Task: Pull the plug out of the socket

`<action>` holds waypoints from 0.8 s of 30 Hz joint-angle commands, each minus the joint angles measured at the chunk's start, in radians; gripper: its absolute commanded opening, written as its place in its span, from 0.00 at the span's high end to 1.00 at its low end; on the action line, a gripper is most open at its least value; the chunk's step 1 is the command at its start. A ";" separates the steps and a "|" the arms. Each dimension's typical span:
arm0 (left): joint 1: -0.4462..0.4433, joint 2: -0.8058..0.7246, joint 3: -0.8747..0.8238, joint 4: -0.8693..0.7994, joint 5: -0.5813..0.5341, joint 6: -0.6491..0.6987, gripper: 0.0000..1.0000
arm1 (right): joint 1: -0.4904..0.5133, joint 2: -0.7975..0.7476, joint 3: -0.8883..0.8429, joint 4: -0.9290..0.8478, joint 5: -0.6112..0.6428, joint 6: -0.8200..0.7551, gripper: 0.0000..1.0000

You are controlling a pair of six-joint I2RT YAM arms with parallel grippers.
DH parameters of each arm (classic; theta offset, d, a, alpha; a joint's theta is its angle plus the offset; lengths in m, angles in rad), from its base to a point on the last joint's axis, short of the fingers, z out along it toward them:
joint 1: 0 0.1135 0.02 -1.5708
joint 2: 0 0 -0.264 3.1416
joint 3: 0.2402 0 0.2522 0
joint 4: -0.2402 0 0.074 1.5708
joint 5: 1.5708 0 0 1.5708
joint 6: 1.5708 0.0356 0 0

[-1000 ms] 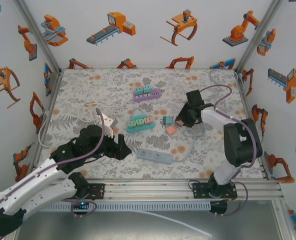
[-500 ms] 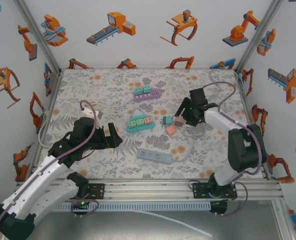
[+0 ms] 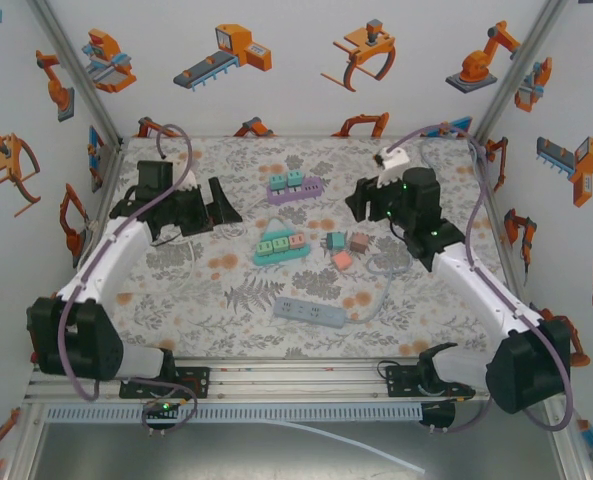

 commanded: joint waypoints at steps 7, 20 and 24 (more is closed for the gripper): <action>-0.066 0.184 0.210 0.041 -0.021 0.051 0.03 | 0.025 0.138 0.043 0.082 -0.624 -0.829 0.46; -0.189 0.346 0.285 0.059 -0.172 0.248 0.03 | 0.131 0.384 0.312 -0.434 -0.516 -1.153 0.41; -0.202 0.377 0.274 0.060 -0.258 0.190 0.01 | 0.135 0.456 0.345 -0.441 -0.548 -1.167 0.43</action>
